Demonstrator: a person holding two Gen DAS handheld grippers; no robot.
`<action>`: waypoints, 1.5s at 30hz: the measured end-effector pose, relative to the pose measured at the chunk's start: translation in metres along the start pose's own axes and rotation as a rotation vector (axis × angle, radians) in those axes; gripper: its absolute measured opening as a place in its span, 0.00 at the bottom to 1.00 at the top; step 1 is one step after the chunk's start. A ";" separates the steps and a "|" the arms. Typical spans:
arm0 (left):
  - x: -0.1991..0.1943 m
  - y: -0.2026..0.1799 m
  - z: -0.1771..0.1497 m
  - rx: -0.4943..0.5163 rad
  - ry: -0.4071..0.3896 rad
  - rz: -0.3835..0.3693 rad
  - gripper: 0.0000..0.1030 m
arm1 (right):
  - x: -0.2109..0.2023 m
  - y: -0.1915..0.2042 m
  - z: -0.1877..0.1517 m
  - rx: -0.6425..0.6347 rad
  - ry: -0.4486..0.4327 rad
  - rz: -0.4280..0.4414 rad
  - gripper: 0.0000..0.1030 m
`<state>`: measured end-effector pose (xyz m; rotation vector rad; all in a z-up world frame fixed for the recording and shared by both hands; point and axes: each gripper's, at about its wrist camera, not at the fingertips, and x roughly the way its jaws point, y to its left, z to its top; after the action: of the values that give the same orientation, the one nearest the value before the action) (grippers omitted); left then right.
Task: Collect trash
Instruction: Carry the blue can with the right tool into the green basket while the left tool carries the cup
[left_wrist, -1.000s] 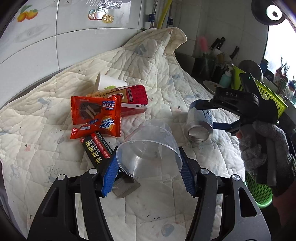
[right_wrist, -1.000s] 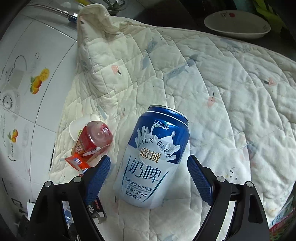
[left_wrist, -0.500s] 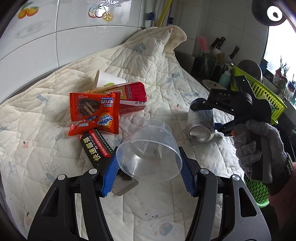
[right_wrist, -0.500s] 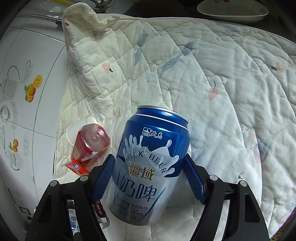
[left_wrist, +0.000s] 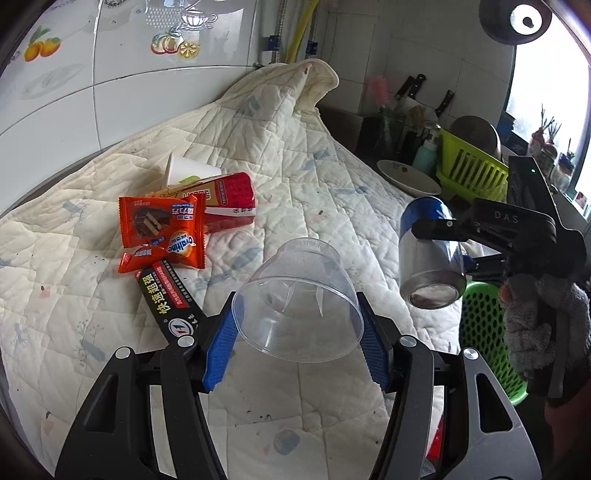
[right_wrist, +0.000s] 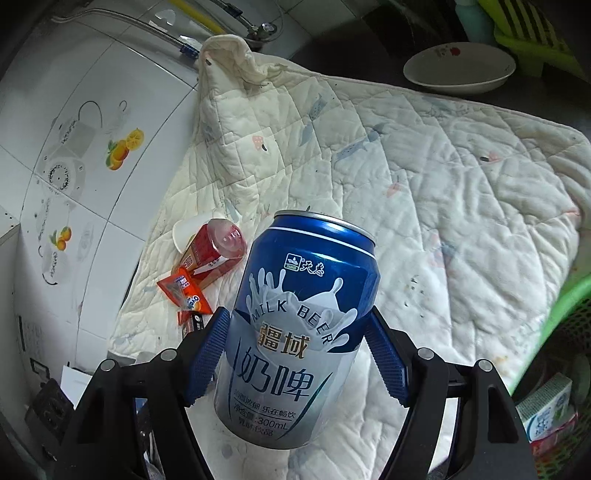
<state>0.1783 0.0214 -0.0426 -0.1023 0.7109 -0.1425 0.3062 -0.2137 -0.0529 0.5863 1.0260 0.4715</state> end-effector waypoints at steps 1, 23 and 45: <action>-0.001 -0.004 -0.001 0.004 0.001 -0.008 0.58 | -0.009 -0.004 -0.005 -0.001 -0.002 0.000 0.69; 0.000 -0.112 -0.010 0.133 0.021 -0.167 0.58 | -0.133 -0.158 -0.089 -0.072 -0.058 -0.514 0.69; 0.017 -0.194 -0.021 0.255 0.078 -0.269 0.58 | -0.170 -0.166 -0.108 -0.103 -0.193 -0.624 0.75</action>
<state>0.1588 -0.1730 -0.0421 0.0526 0.7495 -0.4949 0.1494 -0.4189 -0.0928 0.1920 0.9345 -0.0831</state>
